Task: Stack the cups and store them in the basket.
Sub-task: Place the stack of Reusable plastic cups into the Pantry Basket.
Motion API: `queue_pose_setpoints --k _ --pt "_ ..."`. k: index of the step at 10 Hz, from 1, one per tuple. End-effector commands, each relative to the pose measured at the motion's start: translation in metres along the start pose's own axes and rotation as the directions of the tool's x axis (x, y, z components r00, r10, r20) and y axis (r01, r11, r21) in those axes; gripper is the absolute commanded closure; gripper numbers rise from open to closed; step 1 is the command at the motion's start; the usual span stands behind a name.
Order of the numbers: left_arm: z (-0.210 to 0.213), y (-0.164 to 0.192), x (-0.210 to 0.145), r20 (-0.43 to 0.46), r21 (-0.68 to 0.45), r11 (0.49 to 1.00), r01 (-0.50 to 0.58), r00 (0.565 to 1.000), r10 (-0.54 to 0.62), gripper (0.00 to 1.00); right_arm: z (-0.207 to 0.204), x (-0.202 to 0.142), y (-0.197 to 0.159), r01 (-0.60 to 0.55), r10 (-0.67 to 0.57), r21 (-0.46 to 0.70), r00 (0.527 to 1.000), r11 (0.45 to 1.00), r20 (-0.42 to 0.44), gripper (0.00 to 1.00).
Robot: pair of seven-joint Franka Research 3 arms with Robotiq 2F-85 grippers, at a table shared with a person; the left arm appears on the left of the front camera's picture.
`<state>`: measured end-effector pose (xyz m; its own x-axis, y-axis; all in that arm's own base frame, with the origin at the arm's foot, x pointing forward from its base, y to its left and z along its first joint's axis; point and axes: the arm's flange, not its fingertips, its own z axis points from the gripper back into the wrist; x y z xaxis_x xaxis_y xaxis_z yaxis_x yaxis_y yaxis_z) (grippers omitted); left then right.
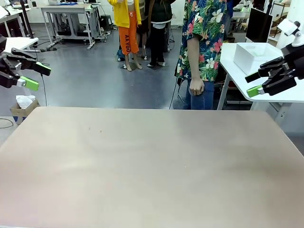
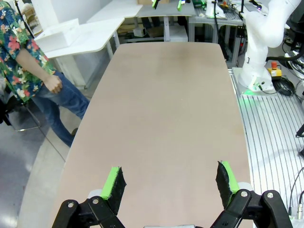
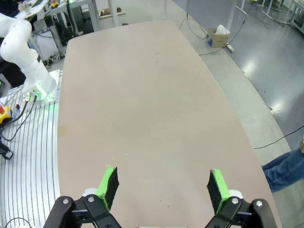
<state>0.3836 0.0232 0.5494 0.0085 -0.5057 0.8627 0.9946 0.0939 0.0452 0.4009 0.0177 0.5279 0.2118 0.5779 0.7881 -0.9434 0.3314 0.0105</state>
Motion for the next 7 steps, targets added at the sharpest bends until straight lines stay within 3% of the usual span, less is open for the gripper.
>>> queue_pose_setpoints --k 1,7 --pt "0.0001 0.001 0.0023 0.0 -0.004 1.0 -0.002 1.0 0.002 0.0 0.0005 0.0024 -0.0001 0.013 -0.013 0.001 1.0 1.0 0.007 0.0" --pt "0.0001 0.001 0.0023 0.0 -0.004 1.0 -0.002 1.0 0.002 0.0 0.0005 0.0024 -0.0001 0.013 -0.013 0.001 1.0 1.0 0.007 0.0"
